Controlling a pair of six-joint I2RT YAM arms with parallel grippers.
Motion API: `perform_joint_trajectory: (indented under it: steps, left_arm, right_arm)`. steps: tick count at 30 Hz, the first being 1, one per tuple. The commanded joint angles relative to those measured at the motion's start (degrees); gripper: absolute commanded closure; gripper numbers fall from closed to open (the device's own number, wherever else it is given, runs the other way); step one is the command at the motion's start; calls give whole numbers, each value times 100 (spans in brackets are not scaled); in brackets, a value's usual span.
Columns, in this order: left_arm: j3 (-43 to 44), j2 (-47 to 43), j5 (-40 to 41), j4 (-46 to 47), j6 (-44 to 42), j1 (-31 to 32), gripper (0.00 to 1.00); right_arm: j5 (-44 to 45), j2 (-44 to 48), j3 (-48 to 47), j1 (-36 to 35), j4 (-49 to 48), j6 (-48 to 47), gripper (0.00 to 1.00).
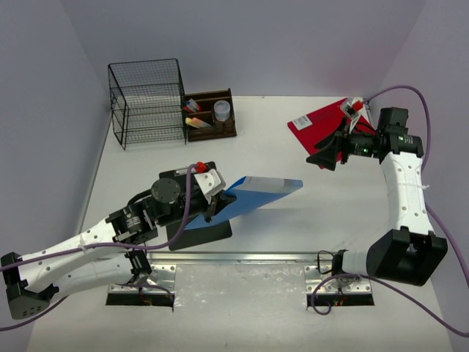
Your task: Organize the desk
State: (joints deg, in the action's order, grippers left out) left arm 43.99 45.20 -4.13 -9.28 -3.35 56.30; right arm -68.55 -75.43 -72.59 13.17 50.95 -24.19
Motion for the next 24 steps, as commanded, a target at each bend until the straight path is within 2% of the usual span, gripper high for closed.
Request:
perform_joint_trajectory:
  steps: [1,11,16,24]
  left_arm:
    - [117,-147,-285,257,254,-92,100]
    - [83,-187,-246,198,282,-181,100]
    - [83,-196,-246,198,374,-224,100]
    - [94,-229,-263,129,451,-268,100]
  right_arm:
    - [-363,287,174,19,-216,-548,21]
    - [-475,450,509,19,50,-1190,21]
    - [-536,484,577,19,573,-2069,21]
    - [-562,591,861,19,728,-2910,20]
